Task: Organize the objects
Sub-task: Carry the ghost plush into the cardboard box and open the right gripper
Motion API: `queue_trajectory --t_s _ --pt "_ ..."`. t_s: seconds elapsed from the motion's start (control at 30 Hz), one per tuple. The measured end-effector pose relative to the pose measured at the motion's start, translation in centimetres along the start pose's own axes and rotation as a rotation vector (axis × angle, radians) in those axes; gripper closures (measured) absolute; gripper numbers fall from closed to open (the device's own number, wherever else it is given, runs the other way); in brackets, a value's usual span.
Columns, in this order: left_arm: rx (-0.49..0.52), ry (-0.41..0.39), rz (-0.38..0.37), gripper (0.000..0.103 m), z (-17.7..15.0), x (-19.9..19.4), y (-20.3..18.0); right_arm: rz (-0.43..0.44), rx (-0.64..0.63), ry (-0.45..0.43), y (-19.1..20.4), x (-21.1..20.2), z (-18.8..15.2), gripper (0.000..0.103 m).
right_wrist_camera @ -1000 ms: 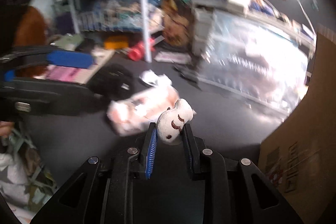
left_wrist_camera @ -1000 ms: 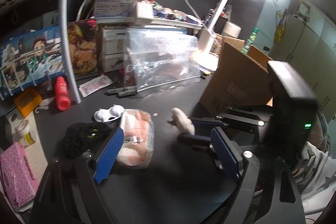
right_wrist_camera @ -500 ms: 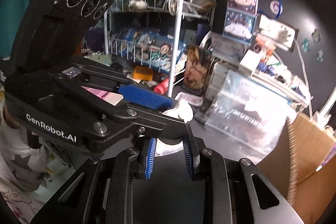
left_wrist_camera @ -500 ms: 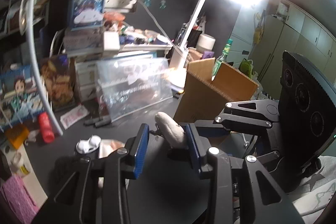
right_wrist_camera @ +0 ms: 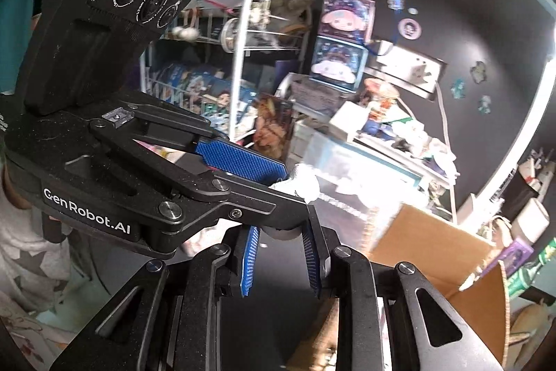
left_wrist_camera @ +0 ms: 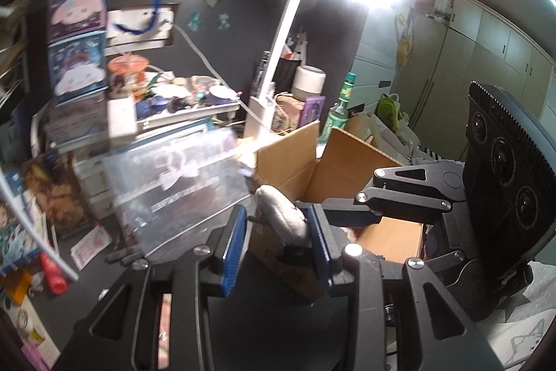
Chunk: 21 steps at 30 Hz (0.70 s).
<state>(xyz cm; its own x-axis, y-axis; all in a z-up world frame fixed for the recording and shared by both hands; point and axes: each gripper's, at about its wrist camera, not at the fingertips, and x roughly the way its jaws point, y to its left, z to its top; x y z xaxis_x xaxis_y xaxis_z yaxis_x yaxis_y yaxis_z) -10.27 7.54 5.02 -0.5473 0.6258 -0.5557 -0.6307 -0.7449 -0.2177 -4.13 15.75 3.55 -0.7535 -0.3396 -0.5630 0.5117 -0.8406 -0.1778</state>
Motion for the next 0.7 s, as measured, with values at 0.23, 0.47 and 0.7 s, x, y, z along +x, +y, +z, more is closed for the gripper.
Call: queue_trajectory --t_s 0.23,0.47,0.7 --pt "0.034 0.038 -0.036 0.069 2.1 3.8 -2.0 -0.044 0.052 0.016 -3.7 -0.8 -1.0 0.083" --pt "0.048 0.112 -0.044 0.069 3.3 7.6 -3.6 -0.051 0.123 0.086 -7.3 -0.8 -2.5 0.083" --pt "0.098 0.18 -0.017 0.054 3.4 9.9 -5.4 -0.025 0.184 0.17 -9.3 -0.5 -4.2 0.079"
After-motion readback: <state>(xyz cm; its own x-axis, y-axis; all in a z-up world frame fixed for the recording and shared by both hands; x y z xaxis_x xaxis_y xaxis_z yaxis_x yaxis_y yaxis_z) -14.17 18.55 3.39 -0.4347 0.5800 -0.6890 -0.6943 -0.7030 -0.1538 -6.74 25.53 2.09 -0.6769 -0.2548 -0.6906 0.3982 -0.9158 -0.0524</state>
